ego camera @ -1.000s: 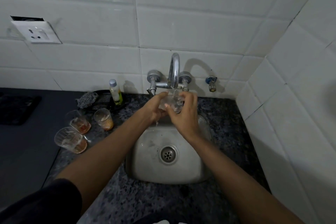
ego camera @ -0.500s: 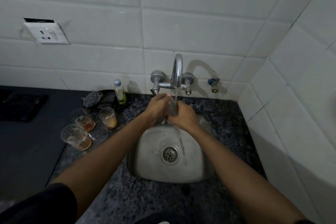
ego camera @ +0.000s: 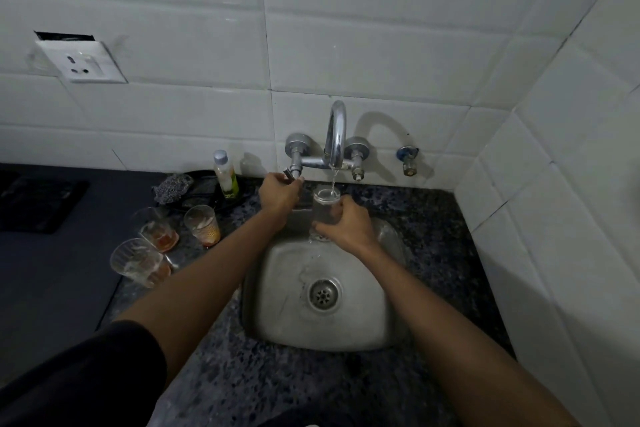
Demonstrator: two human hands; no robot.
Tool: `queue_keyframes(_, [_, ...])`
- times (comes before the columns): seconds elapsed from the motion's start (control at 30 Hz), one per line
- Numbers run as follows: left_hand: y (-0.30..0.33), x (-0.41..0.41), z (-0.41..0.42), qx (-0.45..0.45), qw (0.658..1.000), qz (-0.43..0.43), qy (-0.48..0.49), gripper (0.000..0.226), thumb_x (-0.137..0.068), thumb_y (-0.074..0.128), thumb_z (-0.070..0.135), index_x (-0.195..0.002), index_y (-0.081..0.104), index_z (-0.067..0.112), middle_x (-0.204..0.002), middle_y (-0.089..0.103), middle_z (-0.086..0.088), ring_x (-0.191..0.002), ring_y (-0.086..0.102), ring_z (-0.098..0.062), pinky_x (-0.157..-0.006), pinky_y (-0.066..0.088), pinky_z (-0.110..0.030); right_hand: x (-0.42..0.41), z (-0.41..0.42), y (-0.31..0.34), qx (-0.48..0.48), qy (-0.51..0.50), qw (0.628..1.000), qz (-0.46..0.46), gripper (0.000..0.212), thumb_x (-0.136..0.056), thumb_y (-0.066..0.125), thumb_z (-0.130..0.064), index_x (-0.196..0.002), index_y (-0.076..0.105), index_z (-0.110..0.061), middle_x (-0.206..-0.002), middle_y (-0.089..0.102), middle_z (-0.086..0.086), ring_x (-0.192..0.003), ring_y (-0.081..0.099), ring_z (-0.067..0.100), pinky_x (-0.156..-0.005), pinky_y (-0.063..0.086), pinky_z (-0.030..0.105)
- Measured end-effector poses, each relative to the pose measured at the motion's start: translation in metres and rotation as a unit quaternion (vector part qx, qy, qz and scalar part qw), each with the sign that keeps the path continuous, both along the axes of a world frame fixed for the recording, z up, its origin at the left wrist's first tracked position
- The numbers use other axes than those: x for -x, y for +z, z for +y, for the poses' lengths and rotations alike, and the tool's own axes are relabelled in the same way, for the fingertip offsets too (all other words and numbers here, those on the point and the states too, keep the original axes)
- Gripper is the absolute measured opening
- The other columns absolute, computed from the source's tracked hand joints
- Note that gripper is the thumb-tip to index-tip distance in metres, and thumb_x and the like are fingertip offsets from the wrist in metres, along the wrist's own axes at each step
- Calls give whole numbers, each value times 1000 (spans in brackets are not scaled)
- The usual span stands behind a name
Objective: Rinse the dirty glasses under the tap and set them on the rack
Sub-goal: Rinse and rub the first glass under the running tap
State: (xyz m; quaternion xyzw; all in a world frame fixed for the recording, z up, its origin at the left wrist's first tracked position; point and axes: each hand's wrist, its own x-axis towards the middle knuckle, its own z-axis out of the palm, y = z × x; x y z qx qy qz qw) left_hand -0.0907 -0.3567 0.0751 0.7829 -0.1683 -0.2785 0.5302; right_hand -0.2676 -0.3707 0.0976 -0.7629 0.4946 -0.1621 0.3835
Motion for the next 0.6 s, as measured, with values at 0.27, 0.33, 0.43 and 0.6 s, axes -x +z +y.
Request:
queue_keyframes(0.27, [8,4,-13,-81,977,-190,-52,24,-95,67,22,-97,71,-1,-94,74,-19,-89,70,-36,-77,57,-42,-3,-5,-2,0,-5,1000,-10,58,-71,92,-36,-115,61,-14,-101,65,-7,-90,64,12,-62,41,15])
queue_keyframes(0.33, [9,5,-13,-93,969,-221,-65,23,-97,64,20,-98,72,-2,-95,73,-21,-89,70,-37,-77,56,-42,-4,-6,-1,8,-3,1000,-7,57,-71,92,-35,-113,60,-14,-99,64,-7,-88,63,12,-60,39,14])
queue_keyframes(0.43, [9,8,-13,-110,951,-274,-91,22,-97,60,17,-100,71,-3,-95,73,-22,-89,71,-38,-77,59,-45,-5,-5,1,11,0,1000,-2,58,-71,92,-35,-114,59,-14,-100,63,-7,-88,61,12,-66,43,22])
queue_keyframes(0.6, [13,12,-10,-137,926,-330,-119,22,-98,58,14,-106,69,-4,-100,72,-26,-94,70,-43,-77,57,-46,-5,-1,3,26,-6,999,-19,60,-70,91,-32,-117,59,-14,-101,62,-7,-89,61,13,-68,44,23])
